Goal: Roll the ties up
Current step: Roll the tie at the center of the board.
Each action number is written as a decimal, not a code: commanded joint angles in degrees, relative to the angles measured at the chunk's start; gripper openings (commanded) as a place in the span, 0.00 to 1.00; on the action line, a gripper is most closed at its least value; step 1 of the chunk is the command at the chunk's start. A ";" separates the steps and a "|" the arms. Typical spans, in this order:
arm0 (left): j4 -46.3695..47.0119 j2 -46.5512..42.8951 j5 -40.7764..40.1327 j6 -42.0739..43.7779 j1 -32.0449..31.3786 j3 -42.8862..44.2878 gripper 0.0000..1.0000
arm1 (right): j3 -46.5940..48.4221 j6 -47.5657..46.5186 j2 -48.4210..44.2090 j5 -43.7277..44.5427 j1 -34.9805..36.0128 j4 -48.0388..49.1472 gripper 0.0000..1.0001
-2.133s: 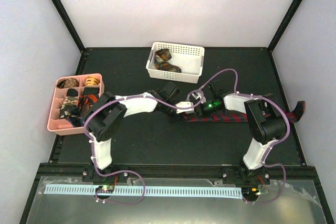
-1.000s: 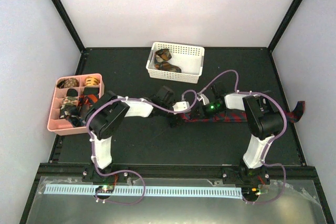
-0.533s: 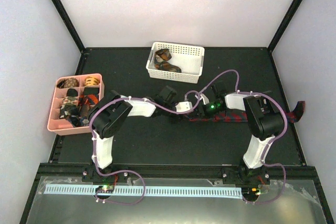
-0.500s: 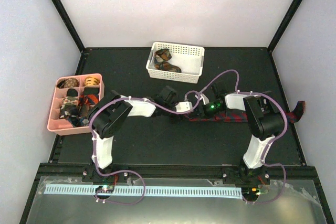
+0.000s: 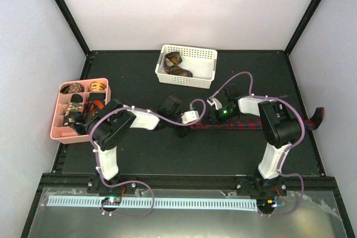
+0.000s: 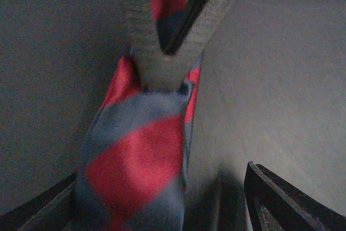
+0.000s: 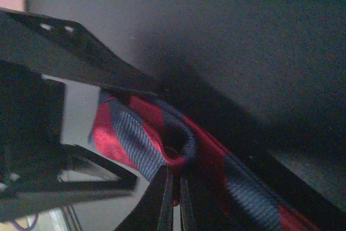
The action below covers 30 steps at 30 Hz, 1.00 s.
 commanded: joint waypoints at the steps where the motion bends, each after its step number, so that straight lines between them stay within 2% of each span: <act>1: 9.84 -4.72 4.31 -5.10 3.12 -7.64 0.73 | 0.77 -2.39 2.23 4.59 -0.10 -3.96 0.02; 6: 14.30 -5.38 4.88 -2.44 3.77 -11.36 0.73 | 0.80 -3.01 3.00 7.04 -0.09 -4.81 0.02; 16: 14.82 -2.32 5.45 -1.34 3.96 -8.57 0.71 | 1.45 -2.77 4.07 7.41 -0.10 -5.26 0.02; 24: 16.71 -2.50 11.94 -1.07 4.05 -8.14 0.50 | 1.57 -2.82 4.14 7.60 -0.09 -5.41 0.02; 30: 18.87 -3.88 12.60 -3.43 3.32 -7.38 0.44 | 1.69 -2.73 4.57 7.32 -0.10 -5.40 0.02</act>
